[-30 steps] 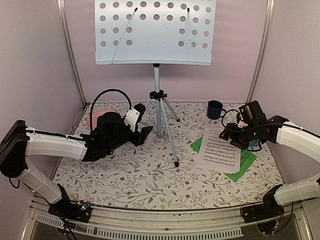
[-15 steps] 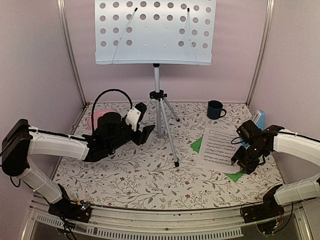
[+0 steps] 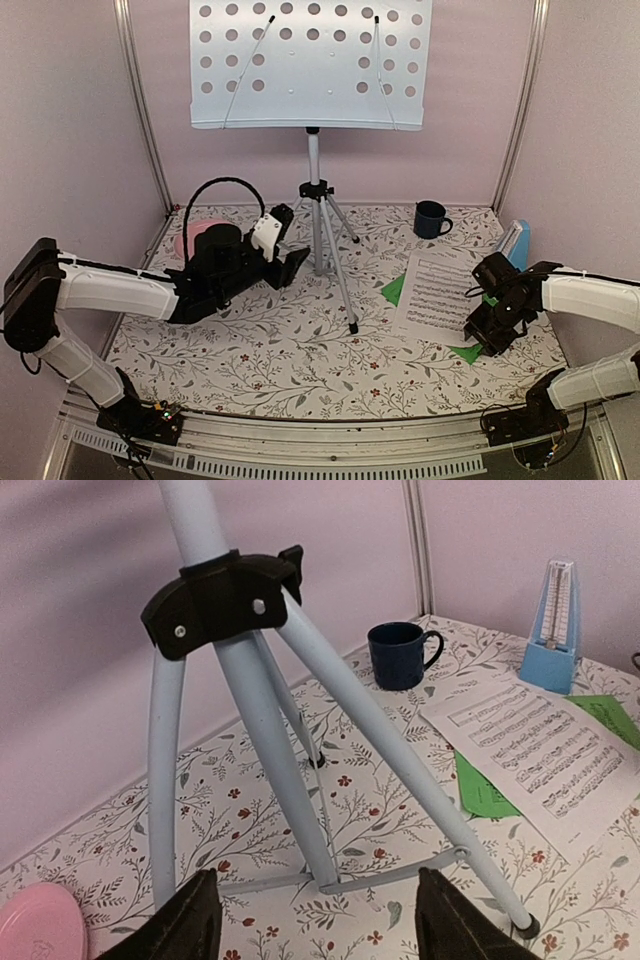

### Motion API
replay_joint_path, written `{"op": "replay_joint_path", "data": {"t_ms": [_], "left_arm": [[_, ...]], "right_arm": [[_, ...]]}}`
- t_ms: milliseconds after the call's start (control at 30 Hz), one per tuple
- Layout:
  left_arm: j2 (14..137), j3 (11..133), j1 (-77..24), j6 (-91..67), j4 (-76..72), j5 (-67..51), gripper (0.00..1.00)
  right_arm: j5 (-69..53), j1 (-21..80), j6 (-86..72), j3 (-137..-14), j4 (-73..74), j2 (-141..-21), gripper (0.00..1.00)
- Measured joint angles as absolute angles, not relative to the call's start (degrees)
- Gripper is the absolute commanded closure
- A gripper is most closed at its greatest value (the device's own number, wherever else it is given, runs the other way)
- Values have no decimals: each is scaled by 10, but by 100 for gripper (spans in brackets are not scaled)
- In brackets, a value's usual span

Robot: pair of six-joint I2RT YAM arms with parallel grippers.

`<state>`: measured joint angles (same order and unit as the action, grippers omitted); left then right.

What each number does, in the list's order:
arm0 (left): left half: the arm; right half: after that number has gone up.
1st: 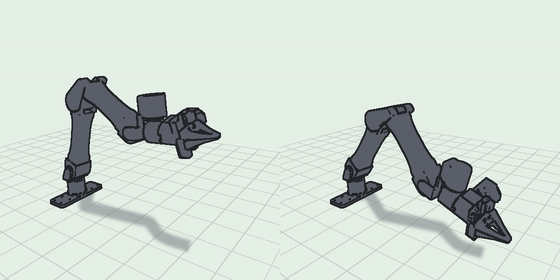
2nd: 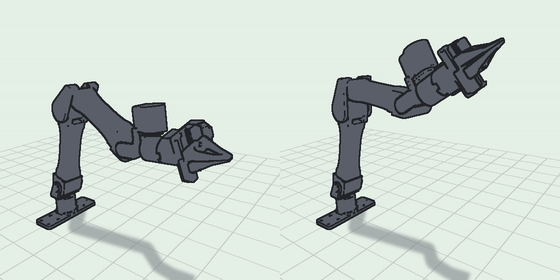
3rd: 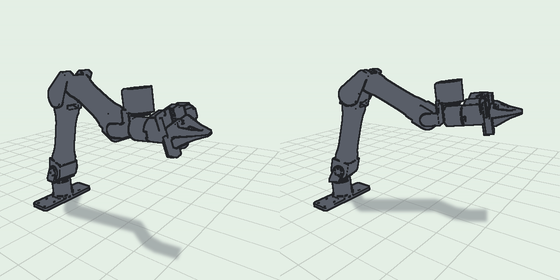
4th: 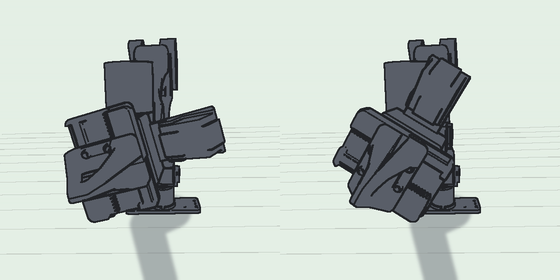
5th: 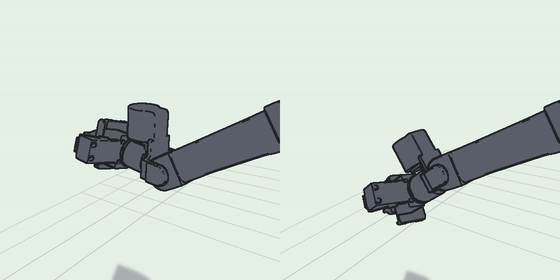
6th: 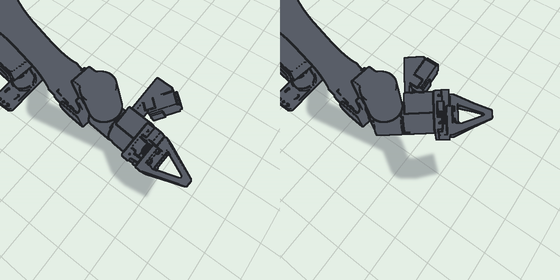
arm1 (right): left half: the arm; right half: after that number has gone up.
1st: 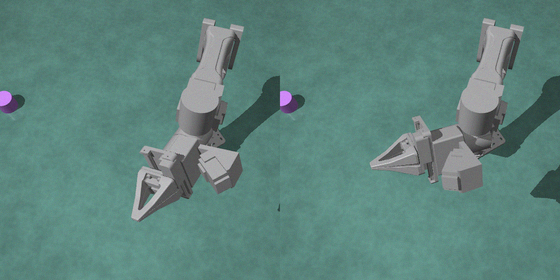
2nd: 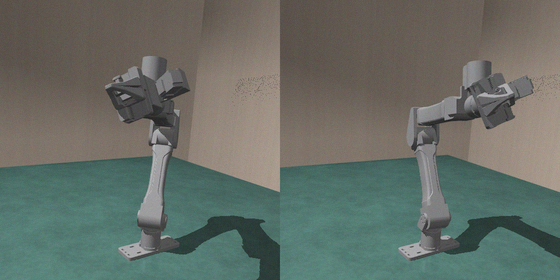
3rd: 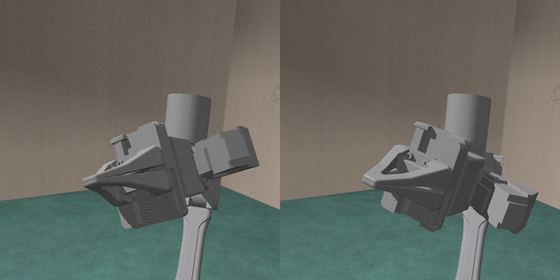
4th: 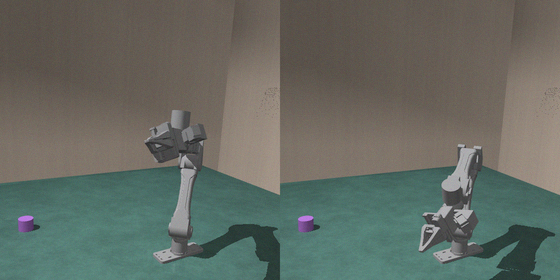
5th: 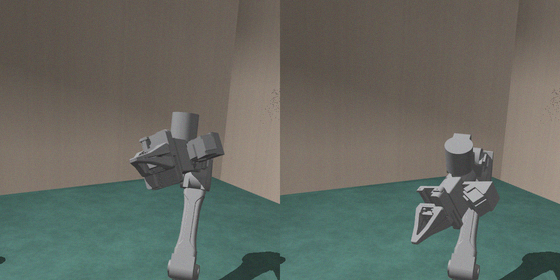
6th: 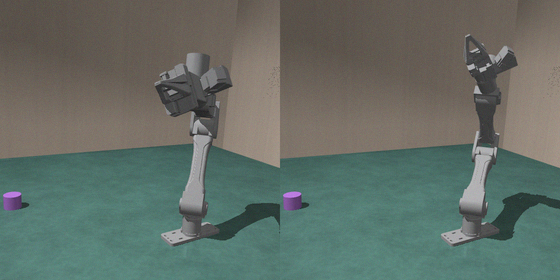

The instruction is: Set up the instrument practice props

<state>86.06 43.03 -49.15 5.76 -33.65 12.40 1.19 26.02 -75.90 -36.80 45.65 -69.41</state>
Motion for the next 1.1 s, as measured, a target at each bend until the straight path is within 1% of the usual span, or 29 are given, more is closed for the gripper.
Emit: {"op": "replay_joint_path", "data": {"t_ms": [267, 433, 733, 900, 967, 1100], "left_arm": [[868, 430, -491, 62, -336, 124, 33], [873, 430, -491, 65, -337, 124, 33], [887, 430, -491, 71, -339, 124, 33], [888, 430, -491, 71, -340, 124, 33], [888, 430, -491, 72, -340, 124, 32], [888, 430, -491, 73, -340, 124, 33]], "right_arm": [[18, 243, -766, -368, 439, -703, 71], [18, 233, -767, -367, 430, -709, 73], [13, 220, -766, -353, 408, -729, 74], [12, 220, -765, -351, 397, -740, 77], [12, 220, -765, -350, 394, -740, 80], [15, 220, -765, -344, 390, -740, 92]]}}
